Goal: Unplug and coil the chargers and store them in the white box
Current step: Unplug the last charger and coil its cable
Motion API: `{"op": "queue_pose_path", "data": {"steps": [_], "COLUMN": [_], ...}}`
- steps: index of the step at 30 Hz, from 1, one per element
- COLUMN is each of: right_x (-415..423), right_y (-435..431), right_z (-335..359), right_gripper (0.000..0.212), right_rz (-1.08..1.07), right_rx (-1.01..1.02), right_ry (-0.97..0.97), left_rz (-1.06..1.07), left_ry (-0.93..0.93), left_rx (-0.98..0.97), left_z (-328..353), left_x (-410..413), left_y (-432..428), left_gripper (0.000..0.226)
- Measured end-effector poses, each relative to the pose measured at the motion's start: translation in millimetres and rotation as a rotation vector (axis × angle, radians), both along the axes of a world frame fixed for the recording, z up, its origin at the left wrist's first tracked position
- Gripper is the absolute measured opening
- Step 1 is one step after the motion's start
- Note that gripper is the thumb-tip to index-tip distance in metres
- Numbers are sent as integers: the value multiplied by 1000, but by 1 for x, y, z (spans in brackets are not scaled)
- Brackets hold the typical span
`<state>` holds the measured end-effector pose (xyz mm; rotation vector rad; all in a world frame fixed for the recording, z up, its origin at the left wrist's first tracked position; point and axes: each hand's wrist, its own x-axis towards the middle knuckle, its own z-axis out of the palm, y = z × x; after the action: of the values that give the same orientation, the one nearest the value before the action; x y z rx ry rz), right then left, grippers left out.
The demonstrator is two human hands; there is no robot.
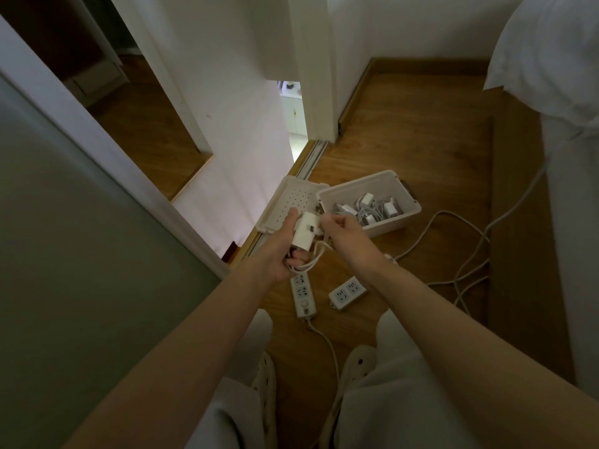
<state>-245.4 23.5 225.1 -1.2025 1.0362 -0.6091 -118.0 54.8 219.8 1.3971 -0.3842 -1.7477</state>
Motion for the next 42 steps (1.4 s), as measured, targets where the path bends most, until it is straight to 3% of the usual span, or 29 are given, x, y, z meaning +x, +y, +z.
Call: {"op": "queue_pose_path", "data": {"steps": [3,7,20,23,27,31,33,39,42], "right_x": [2,3,7,2,0,2,3,11,8], "right_y": [9,12,10,8,7,8,8,18,14], "right_z": [0,-2,-8,-6,-4,-2,-3,13,19], "right_gripper": [39,32,12,11,10,18,21,18,13], "right_rz": [24,67,-40,21,191,172,120,-203,-283], "right_rx": [-146,-305,-337,-382,-671,-897,-925,-465,-338], "right_ry": [-4,17,48,156,504,644,605,82,-51], "left_rz": [24,20,25,34,31,55,69,72,70], "left_ry": [9,0,33,31,3,-1,2,-75,-135], "left_rx": [10,22,22,34,53,38,36,19,16], "left_z": [-4,-8,-10,-13,-16,-14,-13,-17,-18], "left_x": [4,13,14,13,15,16,14,22,29], "left_y": [-3,-5,-7,-7,-8,-6,-7,-9,-8], "left_gripper": [49,49,50,50,51,56,52,52,62]}}
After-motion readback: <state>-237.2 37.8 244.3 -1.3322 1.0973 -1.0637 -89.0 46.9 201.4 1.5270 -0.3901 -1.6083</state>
